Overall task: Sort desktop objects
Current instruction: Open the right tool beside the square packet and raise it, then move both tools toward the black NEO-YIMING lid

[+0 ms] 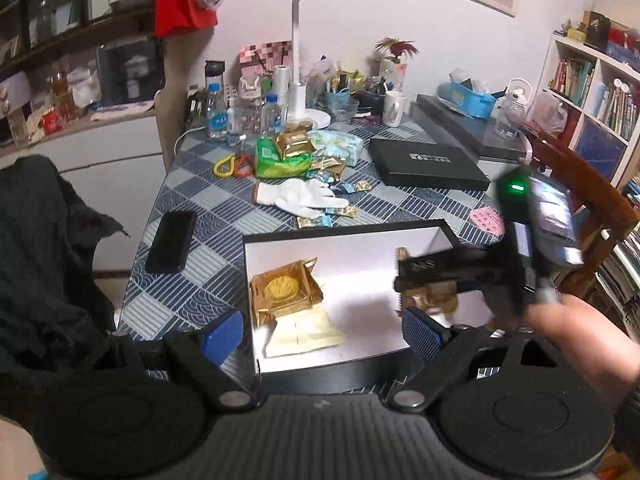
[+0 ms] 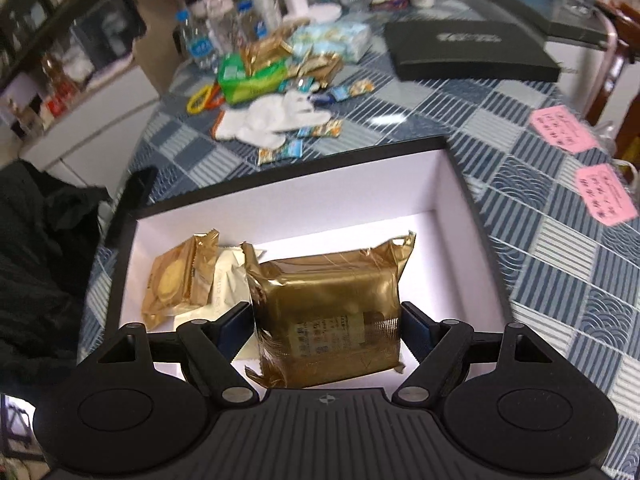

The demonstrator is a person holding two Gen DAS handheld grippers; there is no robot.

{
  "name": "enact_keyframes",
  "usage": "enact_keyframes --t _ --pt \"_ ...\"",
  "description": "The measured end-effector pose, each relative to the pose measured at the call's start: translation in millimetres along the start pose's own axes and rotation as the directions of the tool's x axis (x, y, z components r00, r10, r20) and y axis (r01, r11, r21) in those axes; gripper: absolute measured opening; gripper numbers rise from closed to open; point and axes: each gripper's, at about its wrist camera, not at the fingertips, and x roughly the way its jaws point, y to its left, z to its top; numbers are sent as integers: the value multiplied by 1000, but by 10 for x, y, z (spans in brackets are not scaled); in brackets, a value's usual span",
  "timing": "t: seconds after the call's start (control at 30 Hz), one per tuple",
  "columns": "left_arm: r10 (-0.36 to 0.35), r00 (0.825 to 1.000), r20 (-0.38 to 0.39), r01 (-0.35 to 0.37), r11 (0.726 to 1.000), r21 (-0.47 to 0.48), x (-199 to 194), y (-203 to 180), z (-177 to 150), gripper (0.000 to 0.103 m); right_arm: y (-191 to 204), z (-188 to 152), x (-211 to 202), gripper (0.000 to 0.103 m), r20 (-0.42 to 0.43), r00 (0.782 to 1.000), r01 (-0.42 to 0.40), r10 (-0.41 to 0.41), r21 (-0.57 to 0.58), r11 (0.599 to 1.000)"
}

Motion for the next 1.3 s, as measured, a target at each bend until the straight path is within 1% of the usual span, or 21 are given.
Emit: enact_keyframes --t 0.07,0.17,0.27,0.37,0.43,0.5,0.63,0.77,0.8,0.87,0.93,0.97,1.0,1.03,1.17,1.3 --pt "-5 1000 8 5 1000 14 -14 -40 17 103 -75 -85 -183 79 39 999 0 -1 15 1000" --pt "-20 1000 17 19 999 42 -22 -117 47 103 -147 -201 -485 80 127 992 0 -3 26 1000" --pt "-40 999 24 38 996 77 -18 -208 80 103 -172 -262 -799 83 229 973 0 -1 8 1000" --pt "-63 998 18 61 993 106 12 -279 121 103 -244 -285 -1040 86 296 955 -5 1 14 1000" --pt "-60 998 18 58 993 102 31 -285 143 103 -307 -311 -1141 87 327 945 22 -22 2 1000" --pt "-34 999 16 33 996 78 56 -268 169 103 -401 -333 -1185 87 333 942 38 -34 -6 999" --pt "15 1000 0 -15 1000 21 147 -247 243 103 -612 -295 -1146 87 327 945 7 -10 9 1000" --pt "65 998 -20 -65 998 -21 331 -376 375 103 -832 -214 -1087 87 323 946 -13 10 9 1000" --pt "67 997 -30 -68 997 -34 391 -439 414 103 -903 -184 -1080 87 321 947 -14 14 0 1000" --pt "59 997 -51 -62 996 -60 518 -582 500 103 -1040 -121 -1080 87 319 947 -22 30 -27 999" --pt "58 996 -62 -63 994 -86 651 -768 603 103 -1213 -29 -1115 88 335 942 -12 33 -64 998" --pt "66 996 -56 -71 993 -94 712 -880 661 103 -1297 9 -1143 92 346 938 -1 28 -78 997" --pt "72 996 -46 -77 992 -100 770 -993 720 103 -1402 68 -1168 98 357 934 11 23 -93 996" --pt "78 996 -35 -81 991 -105 823 -1101 776 103 -1499 121 -1188 100 367 930 15 25 -106 994" --pt "99 995 -13 -100 989 -106 1110 -1552 1035 103 -1944 356 -1245 101 398 916 15 49 -156 988" --pt "85 996 -26 -87 992 -89 1418 -1958 1302 103 -2369 585 -1242 103 401 913 3 79 -200 980"
